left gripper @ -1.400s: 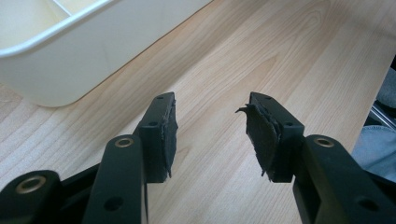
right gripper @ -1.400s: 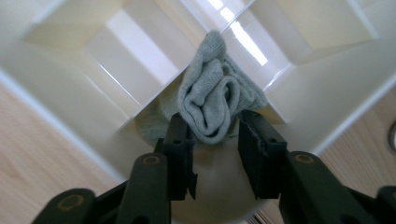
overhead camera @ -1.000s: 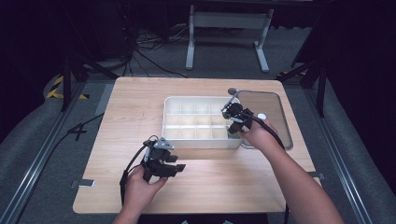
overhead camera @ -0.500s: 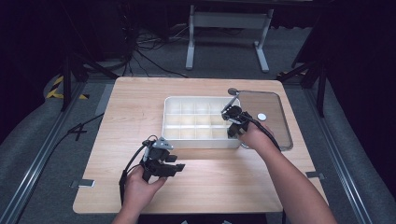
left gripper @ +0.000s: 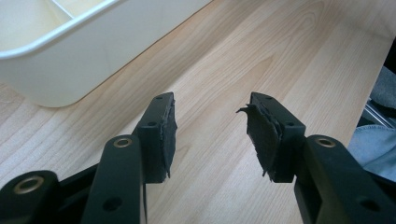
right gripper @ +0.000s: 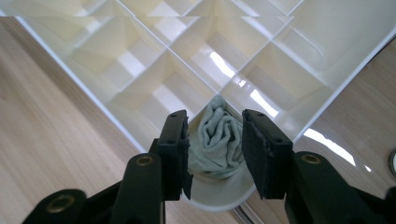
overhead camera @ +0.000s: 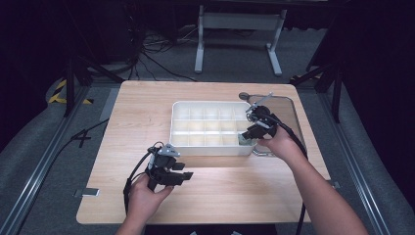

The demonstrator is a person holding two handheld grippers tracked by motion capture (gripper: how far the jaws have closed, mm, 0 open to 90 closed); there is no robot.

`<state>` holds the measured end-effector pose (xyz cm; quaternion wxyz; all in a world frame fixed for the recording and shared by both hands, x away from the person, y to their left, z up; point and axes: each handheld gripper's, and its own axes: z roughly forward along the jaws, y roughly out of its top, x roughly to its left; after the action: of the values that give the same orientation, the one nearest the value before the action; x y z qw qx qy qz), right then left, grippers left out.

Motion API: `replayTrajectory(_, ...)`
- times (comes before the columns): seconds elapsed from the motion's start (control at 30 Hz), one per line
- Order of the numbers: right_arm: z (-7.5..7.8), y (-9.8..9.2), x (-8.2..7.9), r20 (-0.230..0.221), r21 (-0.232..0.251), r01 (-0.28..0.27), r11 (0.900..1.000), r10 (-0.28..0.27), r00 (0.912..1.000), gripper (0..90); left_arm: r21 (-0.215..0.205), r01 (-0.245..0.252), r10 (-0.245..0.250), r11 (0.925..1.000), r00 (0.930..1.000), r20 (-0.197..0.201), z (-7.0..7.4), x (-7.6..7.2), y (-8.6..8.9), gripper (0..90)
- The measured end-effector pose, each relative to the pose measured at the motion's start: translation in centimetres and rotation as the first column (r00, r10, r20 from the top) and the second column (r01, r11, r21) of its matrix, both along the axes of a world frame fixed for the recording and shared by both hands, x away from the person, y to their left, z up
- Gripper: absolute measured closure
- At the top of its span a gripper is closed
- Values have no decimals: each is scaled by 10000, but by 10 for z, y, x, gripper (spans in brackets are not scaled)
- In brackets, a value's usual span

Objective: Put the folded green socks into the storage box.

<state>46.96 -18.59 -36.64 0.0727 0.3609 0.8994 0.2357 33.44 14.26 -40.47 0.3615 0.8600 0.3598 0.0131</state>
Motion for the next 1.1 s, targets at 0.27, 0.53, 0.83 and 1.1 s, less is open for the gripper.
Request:
replayTrajectory(0.27,25,-11,-30,638,1197,-740,9901,667,9957,508,-200,15,-13,9998,9999,137,10,-2,3,521)
replayTrajectory(0.53,35,-15,-63,985,1993,-1565,9674,1392,9854,463,-194,82,-79,9998,9999,134,10,-1,6,519)
replayTrajectory(0.83,16,-16,-97,1097,2926,-1890,9374,1635,9804,456,-185,128,-123,9997,9996,253,12,-2,5,518)
replayTrajectory(1.1,11,-13,-122,1371,2736,-2264,9348,1951,9712,440,-167,115,-112,9998,9997,216,11,-2,6,517)
